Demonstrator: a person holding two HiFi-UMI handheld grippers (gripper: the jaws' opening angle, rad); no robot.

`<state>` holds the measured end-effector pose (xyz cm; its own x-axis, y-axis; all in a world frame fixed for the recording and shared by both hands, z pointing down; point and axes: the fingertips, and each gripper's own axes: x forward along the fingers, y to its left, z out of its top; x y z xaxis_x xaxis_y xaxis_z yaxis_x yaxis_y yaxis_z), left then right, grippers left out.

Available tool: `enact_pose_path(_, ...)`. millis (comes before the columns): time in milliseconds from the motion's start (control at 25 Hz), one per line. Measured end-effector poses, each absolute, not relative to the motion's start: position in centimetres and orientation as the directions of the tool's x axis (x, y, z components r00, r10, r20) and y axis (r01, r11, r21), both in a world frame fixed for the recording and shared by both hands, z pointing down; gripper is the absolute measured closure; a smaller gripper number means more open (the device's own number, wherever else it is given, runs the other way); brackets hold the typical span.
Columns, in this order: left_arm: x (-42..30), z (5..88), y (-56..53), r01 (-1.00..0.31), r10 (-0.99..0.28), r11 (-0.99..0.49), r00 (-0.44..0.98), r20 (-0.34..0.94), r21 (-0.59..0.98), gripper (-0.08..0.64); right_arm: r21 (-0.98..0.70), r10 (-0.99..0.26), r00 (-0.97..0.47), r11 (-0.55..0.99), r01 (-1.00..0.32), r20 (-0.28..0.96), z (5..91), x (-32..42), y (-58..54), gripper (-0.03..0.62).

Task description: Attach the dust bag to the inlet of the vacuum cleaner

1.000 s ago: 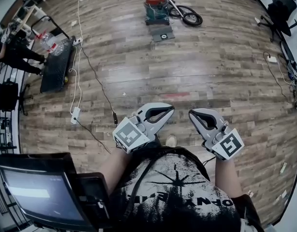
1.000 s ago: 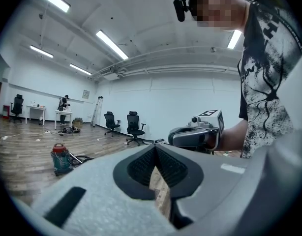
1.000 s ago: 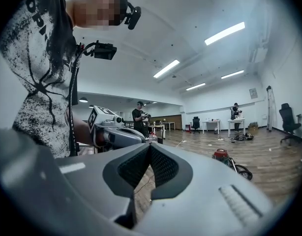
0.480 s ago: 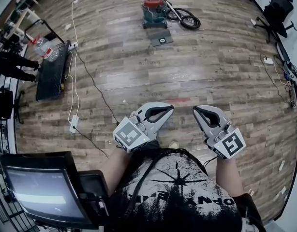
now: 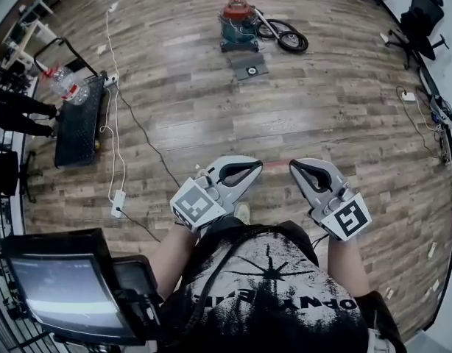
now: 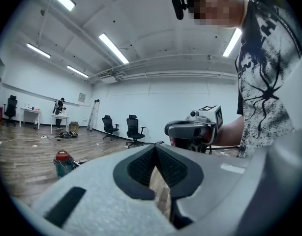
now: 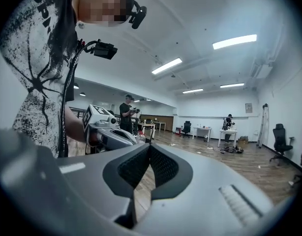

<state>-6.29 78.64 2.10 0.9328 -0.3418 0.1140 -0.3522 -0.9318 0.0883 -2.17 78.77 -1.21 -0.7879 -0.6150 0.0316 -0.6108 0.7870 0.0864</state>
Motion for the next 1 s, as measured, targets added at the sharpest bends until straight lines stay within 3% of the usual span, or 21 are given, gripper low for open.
enact_pose_path(400,-9.9,3.4,76.0,-0.325,-0.317,-0.943,0.942,0.108,0.075,0.563,0.148,-0.63,-0.775,0.772,-0.618,0.051,-1.3,-5.1,75.1,0.586)
enact_pose_path(1000,-8.6,3.3,74.4,-0.333,-0.323,-0.938,0.94,0.108,0.097,0.563,0.135,-0.623,-0.778,0.781,-0.61,0.085,-0.8,-3.6,73.7,0.586)
